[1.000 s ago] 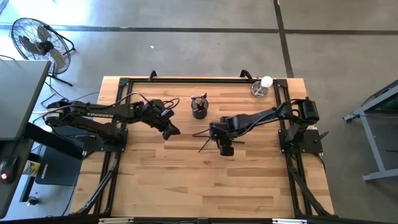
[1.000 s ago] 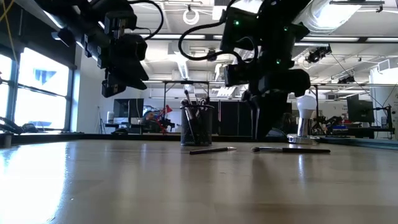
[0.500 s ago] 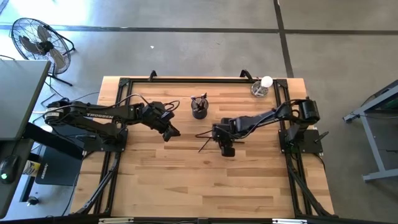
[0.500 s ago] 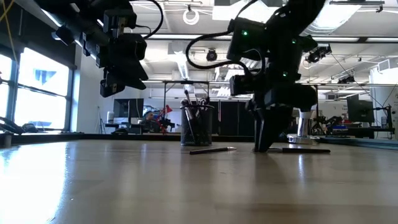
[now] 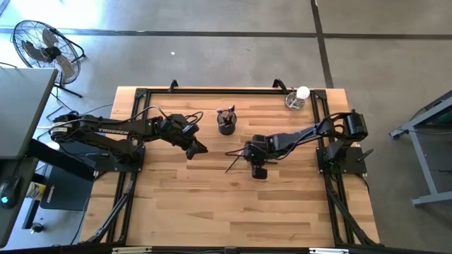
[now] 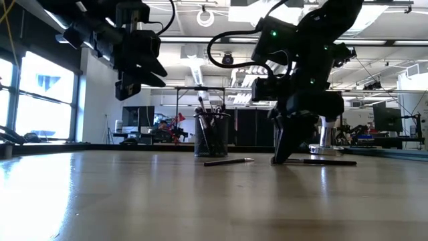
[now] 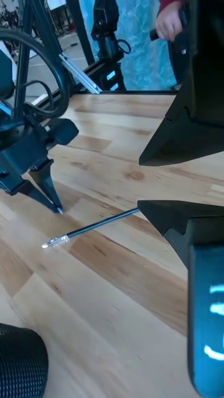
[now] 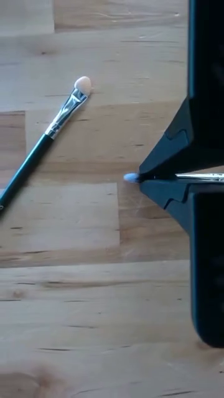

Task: Pick & Place Makeup Brushes
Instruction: Put the small white make-up brush into the black container

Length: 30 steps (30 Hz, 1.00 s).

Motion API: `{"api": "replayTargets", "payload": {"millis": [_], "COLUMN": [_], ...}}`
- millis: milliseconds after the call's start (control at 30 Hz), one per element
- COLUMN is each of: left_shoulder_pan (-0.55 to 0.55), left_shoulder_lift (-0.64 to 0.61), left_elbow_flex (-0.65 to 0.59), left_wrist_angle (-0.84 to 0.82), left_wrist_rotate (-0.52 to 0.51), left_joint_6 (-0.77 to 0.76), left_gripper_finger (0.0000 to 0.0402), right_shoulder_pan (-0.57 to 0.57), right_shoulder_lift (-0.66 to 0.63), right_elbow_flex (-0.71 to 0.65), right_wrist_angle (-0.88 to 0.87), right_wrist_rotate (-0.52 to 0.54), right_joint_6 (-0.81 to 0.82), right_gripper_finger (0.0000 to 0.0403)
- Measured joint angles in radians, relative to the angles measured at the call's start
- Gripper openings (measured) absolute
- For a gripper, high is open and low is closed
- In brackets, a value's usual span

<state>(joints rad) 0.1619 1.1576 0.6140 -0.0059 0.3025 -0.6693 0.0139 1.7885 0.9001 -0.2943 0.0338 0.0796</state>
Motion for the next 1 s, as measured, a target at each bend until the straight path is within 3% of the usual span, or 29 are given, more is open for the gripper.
{"api": "replayTargets", "payload": {"millis": [233,567,733,1000], "left_shoulder_pan": [0.0,-0.006,-0.068,-0.172], "left_shoulder_lift": [0.0,0.0,0.033,0.16], "left_elbow_flex": [0.0,0.0,0.001,0.001], "left_wrist_angle": [0.004,0.036,0.217,0.61], "left_wrist_rotate": [-0.002,-0.011,-0.065,-0.254], "left_joint_6": [0.0,0.071,0.194,0.346], "left_gripper_finger": [0.0097,0.0097,0.0116,0.0199], "right_shoulder_pan": [0.0,0.0,0.013,0.047], "right_shoulder_lift": [-0.051,-0.226,-0.319,-0.45], "right_elbow_flex": [-0.006,-0.005,-0.004,-0.003], "right_wrist_angle": [-0.007,0.02,0.124,0.391], "right_wrist_rotate": [0.014,0.061,0.077,0.099], "right_joint_6": [0.079,0.209,0.236,0.21], "right_gripper_finger": [0.0003,0.0001,0.0001,0.0]}}
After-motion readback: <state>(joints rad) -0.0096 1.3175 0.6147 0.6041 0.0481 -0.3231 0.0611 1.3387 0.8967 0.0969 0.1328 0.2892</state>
